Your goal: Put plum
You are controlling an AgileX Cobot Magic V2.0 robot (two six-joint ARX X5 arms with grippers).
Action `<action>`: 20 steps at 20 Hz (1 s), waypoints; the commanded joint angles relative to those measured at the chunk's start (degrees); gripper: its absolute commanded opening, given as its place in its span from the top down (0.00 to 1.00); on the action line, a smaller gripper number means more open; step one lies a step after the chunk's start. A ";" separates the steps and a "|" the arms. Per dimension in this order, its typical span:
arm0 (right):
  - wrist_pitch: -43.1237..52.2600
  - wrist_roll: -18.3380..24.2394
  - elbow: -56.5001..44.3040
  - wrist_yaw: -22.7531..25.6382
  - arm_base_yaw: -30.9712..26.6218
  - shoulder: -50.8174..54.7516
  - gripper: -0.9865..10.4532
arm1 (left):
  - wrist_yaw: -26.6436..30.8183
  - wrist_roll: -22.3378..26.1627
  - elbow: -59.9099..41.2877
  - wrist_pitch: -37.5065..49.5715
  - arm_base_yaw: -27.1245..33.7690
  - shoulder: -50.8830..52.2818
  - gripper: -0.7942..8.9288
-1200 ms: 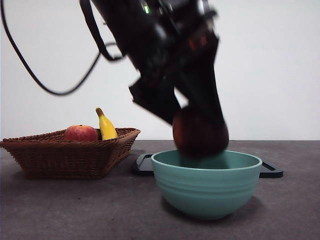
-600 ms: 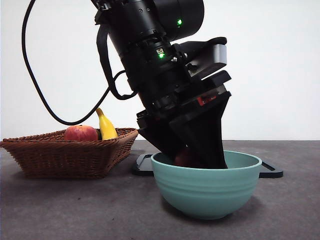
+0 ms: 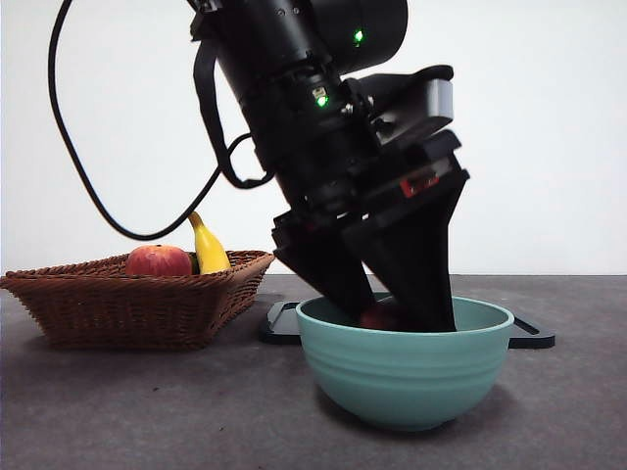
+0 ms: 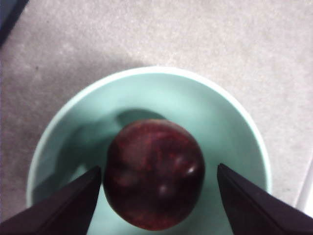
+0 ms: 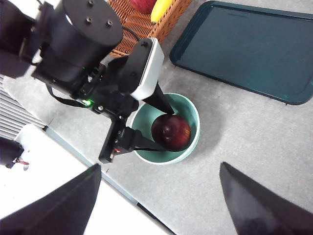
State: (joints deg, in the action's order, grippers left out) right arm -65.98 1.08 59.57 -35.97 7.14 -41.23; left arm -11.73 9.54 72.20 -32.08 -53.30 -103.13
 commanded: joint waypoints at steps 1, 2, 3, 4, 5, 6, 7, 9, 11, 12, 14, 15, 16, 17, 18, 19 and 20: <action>0.26 -0.39 1.20 0.02 0.24 -0.24 0.58 | 0.13 -0.15 3.87 -1.22 -0.72 -0.04 0.52; 0.26 -0.39 1.20 0.02 0.24 -0.24 0.58 | 0.13 -0.15 4.92 -1.75 -0.66 0.68 0.52; 0.28 -0.37 1.20 0.02 0.24 -0.24 0.58 | 0.15 -0.17 5.77 -1.86 -0.46 1.77 0.52; 0.28 -0.37 1.20 0.02 0.24 -0.24 0.58 | 0.15 -0.17 6.60 -1.88 -0.22 2.99 0.52; 0.28 -0.35 1.20 0.04 0.24 -0.24 0.58 | 0.15 -0.20 7.41 -1.90 0.13 4.46 0.52; 0.28 -0.28 1.20 0.04 0.24 -0.24 0.58 | 0.15 -0.31 8.00 -1.84 0.76 6.14 0.52; 0.28 -0.22 1.20 0.04 0.24 -0.24 0.58 | 0.15 -0.83 8.11 -1.49 1.70 8.17 0.52; 0.31 -0.20 1.20 0.07 0.24 -0.24 0.58 | 0.15 -1.99 8.11 -1.51 4.28 12.57 0.52; 0.33 -0.20 1.20 0.07 0.24 -0.24 0.58 | 0.13 -3.39 8.11 -1.86 7.96 17.25 0.52; 0.31 -0.17 1.20 0.11 0.24 -0.24 0.58 | 0.13 -3.93 8.11 -2.51 10.03 19.71 0.52; 0.33 -0.20 1.20 0.31 0.24 -0.24 0.58 | -0.02 -4.48 8.11 -4.87 14.32 24.17 0.52; 0.37 -0.17 1.20 0.48 0.24 -0.24 0.58 | -0.17 -4.48 8.09 -6.62 16.41 26.14 0.52; 0.37 -0.15 1.20 0.61 0.24 -0.26 0.58 | -0.39 -4.48 8.09 -8.63 18.60 28.02 0.52; 0.39 -0.13 1.20 0.76 0.24 -0.26 0.58 | -0.83 -4.46 8.07 -10.71 20.81 29.77 0.52; 0.42 -0.13 1.20 1.33 0.24 -0.26 0.58 | -2.25 -4.46 7.93 -12.70 22.91 31.45 0.52; 0.44 -0.07 1.20 1.73 0.24 -0.26 0.58 | -5.03 -4.46 7.61 -14.34 24.98 33.18 0.52; 0.52 0.00 1.20 1.73 0.24 -0.26 0.58 | -8.15 -4.46 6.95 -15.67 26.95 35.12 0.52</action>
State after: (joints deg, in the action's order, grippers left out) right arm -65.91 1.10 59.57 -34.33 7.14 -41.23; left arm -18.50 5.19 78.56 -47.81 -26.06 -68.03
